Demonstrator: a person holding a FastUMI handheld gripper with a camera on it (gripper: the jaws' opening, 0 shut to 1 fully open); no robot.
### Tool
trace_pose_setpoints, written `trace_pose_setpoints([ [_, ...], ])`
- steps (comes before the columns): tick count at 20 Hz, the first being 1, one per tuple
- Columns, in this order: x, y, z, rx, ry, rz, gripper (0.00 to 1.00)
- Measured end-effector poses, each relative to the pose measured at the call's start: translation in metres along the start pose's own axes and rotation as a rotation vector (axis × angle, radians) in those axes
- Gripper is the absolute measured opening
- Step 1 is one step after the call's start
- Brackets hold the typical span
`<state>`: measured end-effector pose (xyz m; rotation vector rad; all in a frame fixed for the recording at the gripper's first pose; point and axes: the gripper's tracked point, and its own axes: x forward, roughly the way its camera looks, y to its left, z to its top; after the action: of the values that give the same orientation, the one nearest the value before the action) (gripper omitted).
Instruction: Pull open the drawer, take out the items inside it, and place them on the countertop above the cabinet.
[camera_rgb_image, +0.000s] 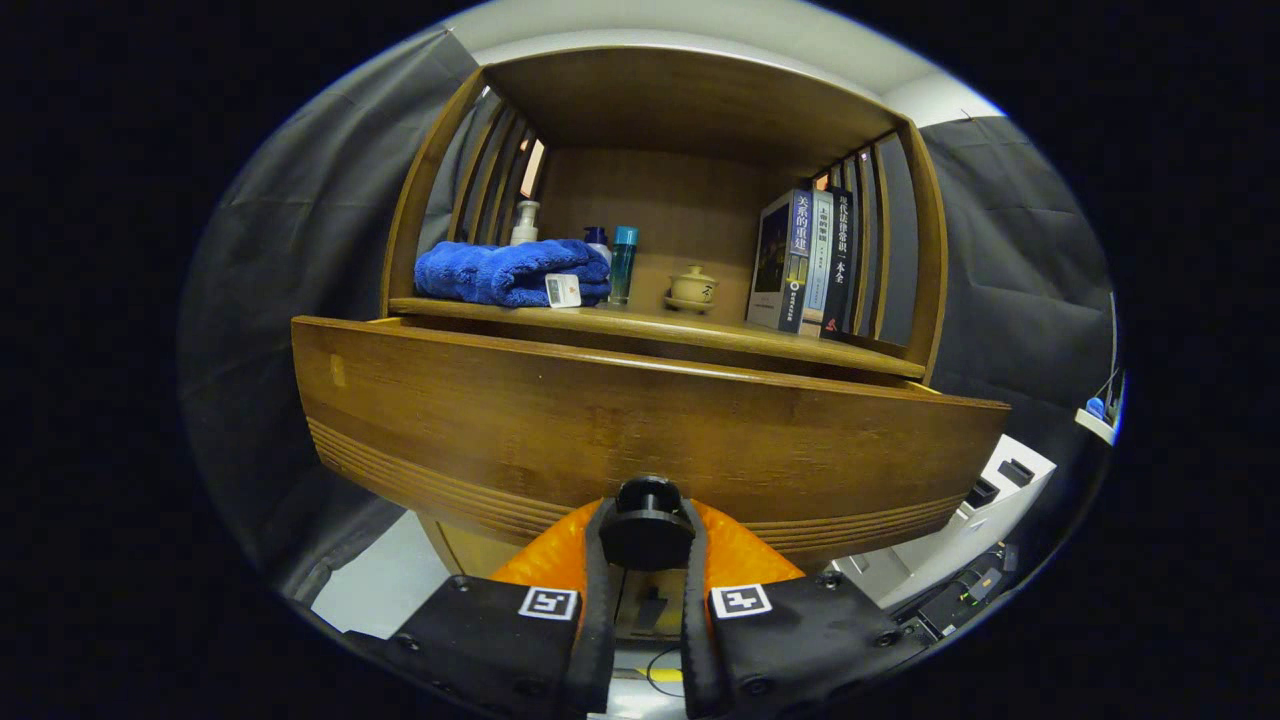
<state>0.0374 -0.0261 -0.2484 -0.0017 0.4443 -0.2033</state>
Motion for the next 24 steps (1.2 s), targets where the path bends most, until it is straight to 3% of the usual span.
trace_pose_setpoints([
  [12,-0.043,0.002,-0.009,-0.044,0.04,-0.008,0.35],
  [21,-0.044,0.002,-0.019,-0.061,0.044,-0.002,0.35],
  [24,-0.044,0.0,-0.015,-0.06,0.024,0.002,0.43],
])
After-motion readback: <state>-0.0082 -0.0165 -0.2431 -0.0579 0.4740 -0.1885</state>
